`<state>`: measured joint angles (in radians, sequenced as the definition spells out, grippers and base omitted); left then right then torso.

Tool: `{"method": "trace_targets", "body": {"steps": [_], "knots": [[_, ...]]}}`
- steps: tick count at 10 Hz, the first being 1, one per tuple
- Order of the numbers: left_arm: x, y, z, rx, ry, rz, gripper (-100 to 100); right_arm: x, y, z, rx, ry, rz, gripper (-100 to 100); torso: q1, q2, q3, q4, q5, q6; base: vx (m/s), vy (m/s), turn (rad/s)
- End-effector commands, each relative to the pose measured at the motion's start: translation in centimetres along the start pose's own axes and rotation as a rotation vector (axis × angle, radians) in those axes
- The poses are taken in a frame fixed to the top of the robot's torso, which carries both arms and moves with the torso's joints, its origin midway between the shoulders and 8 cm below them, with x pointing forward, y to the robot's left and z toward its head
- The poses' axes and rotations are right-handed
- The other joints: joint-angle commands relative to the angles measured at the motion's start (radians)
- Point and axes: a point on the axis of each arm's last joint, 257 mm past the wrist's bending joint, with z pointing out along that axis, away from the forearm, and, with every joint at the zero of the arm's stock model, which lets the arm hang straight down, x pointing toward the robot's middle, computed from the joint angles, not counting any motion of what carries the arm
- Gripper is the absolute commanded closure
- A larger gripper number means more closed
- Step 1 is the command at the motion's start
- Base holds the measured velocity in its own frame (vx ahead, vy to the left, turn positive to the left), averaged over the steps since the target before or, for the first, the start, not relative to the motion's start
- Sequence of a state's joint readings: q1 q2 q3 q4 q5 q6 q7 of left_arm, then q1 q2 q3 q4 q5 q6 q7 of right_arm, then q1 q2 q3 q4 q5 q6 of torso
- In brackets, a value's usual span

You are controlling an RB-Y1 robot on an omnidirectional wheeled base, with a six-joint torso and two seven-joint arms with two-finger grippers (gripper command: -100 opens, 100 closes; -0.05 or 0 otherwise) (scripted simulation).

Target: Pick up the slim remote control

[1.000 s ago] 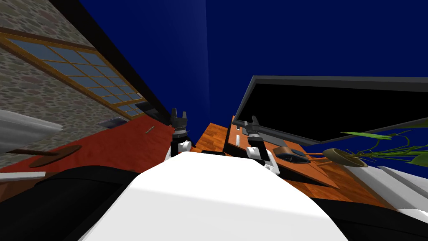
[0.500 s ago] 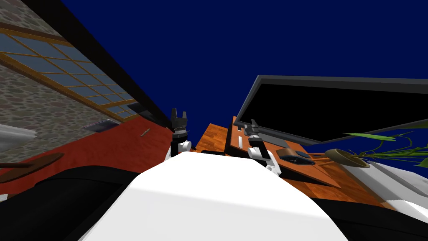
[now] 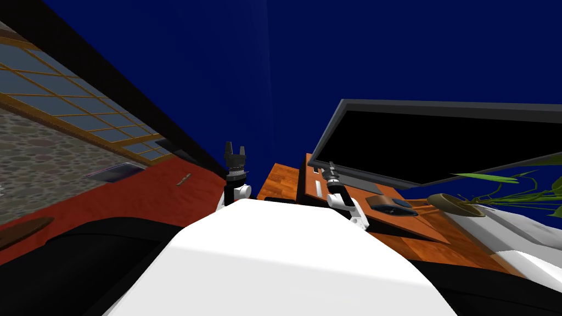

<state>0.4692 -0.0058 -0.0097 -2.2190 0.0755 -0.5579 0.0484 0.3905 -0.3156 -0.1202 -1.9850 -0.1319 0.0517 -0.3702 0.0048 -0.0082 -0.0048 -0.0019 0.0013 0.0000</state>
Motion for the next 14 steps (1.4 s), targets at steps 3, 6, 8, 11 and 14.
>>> {"method": "trace_targets", "body": {"steps": [3, 6, 8, 11, 14], "knots": [[0.0, 0.0, 0.0, 0.0, 0.0, 0.0, 0, -3.1, -3.4, 0.1, 0.115, -0.068, 0.05, -100, -0.001, -0.002, -0.001, 0.0, 0.0, 0.0, 0.107, 0.085, -0.081], [0.0, 0.0, 0.0, 0.0, 0.0, 0.0, 0, -7.4, -7.8, -0.7, 0.241, -0.162, 0.12, -100, -0.001, -0.001, 0.0, 0.0, 0.0, 0.0, 0.107, 0.098, -0.094], [0.0, 0.0, 0.0, 0.0, 0.0, 0.0, 0, -9.6, -10.1, -1.4, 0.31, -0.218, 0.158, -100, -0.002, 0.0, 0.0, 0.0, 0.0, 0.0, 0.097, 0.086, -0.078], [0.0, 0.0, 0.0, 0.0, 0.0, 0.0, 0, -12.0, -12.8, -2.6, 0.394, -0.283, 0.198, -100, -0.004, -0.003, -0.002, -0.001, -0.001, 0.0, 0.127, 0.05, -0.076], [0.0, 0.0, 0.0, 0.0, 0.0, 0.0, 0, -16.1, -16.7, -5.1, 0.501, -0.398, 0.283, -100, -0.004, -0.001, -0.001, 0.0, -0.001, -0.001, 0.114, 0.065, -0.081]]}}
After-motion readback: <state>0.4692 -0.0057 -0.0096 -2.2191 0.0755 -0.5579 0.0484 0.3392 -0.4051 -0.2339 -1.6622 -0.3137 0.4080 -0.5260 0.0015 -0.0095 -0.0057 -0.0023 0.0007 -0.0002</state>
